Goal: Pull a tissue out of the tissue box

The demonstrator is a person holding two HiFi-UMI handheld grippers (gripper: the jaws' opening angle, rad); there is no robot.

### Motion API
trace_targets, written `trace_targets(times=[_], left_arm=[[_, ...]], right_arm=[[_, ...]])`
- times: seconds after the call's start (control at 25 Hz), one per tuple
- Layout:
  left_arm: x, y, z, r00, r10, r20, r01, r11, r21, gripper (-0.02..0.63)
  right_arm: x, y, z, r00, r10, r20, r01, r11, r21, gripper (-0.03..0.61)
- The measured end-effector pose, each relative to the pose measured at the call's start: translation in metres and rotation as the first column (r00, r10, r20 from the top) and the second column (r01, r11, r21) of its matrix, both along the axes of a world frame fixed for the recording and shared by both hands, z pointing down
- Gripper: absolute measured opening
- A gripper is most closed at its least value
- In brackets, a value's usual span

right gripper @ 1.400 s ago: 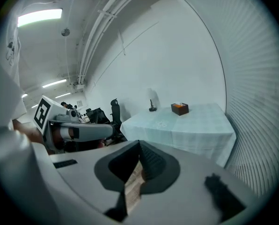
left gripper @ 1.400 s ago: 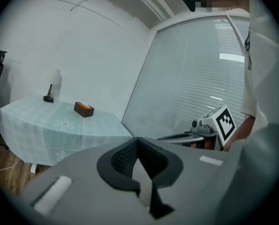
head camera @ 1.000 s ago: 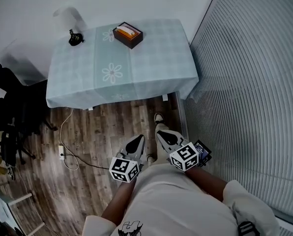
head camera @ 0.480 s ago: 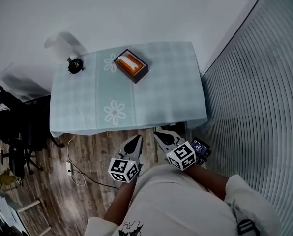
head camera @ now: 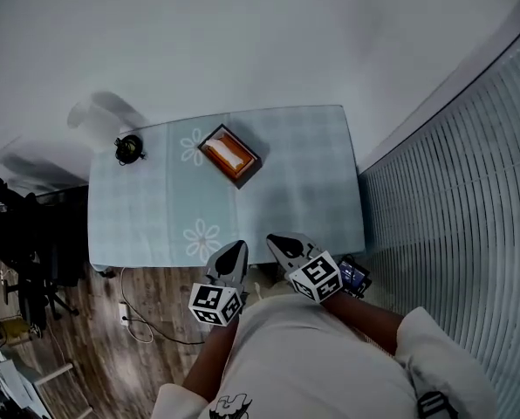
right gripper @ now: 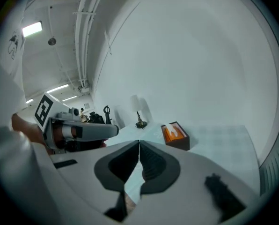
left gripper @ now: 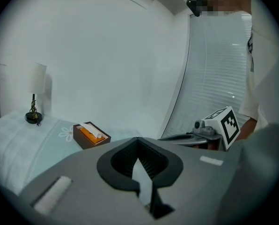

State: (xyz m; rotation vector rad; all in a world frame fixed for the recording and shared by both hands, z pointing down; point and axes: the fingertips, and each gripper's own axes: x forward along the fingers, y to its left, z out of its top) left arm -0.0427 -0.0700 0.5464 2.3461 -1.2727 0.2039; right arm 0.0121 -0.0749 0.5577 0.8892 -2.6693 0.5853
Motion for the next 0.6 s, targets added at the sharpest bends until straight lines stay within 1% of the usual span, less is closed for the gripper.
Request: trace_targets(times=[0.16, 0.32, 0.6], left_arm=[[-0.007, -0.017, 0.000, 1.000, 0.005, -0.017, -0.005, 1.000, -0.017, 0.006], [-0.009, -0.030, -0.005, 0.999, 0.051, -0.012, -0.052, 0.998, -0.020, 0.006], [-0.026, -0.056, 0.006, 0.999, 0.051, -0.008, -0.051, 0.998, -0.038, 0.006]], right_arm=[[-0.014, -0.017, -0.003, 1.000, 0.017, -0.001, -0.017, 1.000, -0.011, 0.012], [-0.026, -0.029, -0.011, 1.000, 0.026, -0.002, -0.027, 1.000, -0.013, 0.012], [-0.032, -0.056, -0.002, 0.998, 0.056, -0.007, -0.056, 0.998, -0.036, 0.012]])
